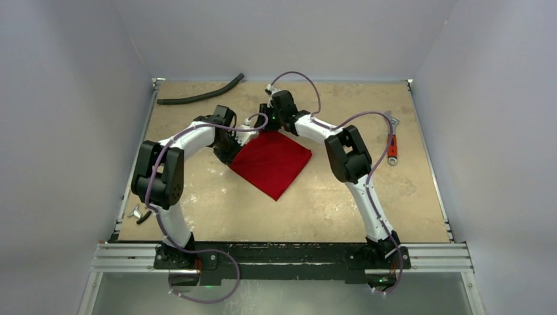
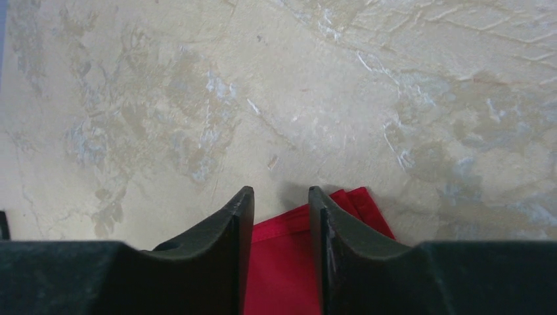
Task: Fold the napkin into a case and place the utensils inside
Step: Smooth out the upper triangle-folded napkin at the center of the board.
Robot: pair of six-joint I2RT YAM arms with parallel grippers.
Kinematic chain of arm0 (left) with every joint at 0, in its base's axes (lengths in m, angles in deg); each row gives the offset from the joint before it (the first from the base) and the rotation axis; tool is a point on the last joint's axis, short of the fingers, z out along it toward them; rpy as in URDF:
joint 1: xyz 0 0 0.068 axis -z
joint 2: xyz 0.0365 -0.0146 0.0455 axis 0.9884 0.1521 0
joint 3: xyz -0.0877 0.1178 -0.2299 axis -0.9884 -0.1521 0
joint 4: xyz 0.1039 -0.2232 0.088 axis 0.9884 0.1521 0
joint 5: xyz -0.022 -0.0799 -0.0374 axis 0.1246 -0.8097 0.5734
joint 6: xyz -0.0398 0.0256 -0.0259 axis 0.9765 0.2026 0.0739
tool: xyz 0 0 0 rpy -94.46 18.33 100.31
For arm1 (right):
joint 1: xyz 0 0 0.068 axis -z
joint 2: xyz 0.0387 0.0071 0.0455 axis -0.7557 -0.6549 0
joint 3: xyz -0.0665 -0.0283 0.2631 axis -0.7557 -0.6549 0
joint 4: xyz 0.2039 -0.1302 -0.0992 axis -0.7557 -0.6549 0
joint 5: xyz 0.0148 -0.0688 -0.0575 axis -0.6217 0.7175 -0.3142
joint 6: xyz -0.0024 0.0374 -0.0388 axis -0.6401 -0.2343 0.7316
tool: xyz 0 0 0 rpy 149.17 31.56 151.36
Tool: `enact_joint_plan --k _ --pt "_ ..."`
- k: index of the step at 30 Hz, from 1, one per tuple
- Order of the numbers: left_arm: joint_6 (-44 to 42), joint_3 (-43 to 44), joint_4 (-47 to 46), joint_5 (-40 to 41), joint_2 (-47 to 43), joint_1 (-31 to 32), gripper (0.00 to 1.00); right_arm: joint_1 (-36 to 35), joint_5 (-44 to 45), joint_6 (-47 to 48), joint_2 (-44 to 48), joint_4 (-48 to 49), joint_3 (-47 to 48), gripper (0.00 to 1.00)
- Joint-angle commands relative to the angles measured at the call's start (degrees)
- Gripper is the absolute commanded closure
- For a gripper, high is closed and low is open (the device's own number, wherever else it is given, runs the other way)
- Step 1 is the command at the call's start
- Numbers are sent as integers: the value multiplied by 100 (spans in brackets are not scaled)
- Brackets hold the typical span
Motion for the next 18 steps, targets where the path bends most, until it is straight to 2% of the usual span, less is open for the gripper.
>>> enact_joint_plan --k 1,5,8,13,18 --pt "68 25 -284 -1 31 -39 100 185 -340 68 813 11 -255 56" --pt "148 58 -347 -36 38 -41 100 458 -677 -32 1591 331 -1064 48" --pt "125 -34 -412 -20 -5 -36 92 701 -872 -115 2383 667 -2167 48" --pt "63 -165 -464 -2 -61 -41 89 988 -1093 -128 3487 849 -4124 61" --pt "50 -174 -464 21 -31 -40 90 1171 -1434 -269 4044 1223 -5416 84"
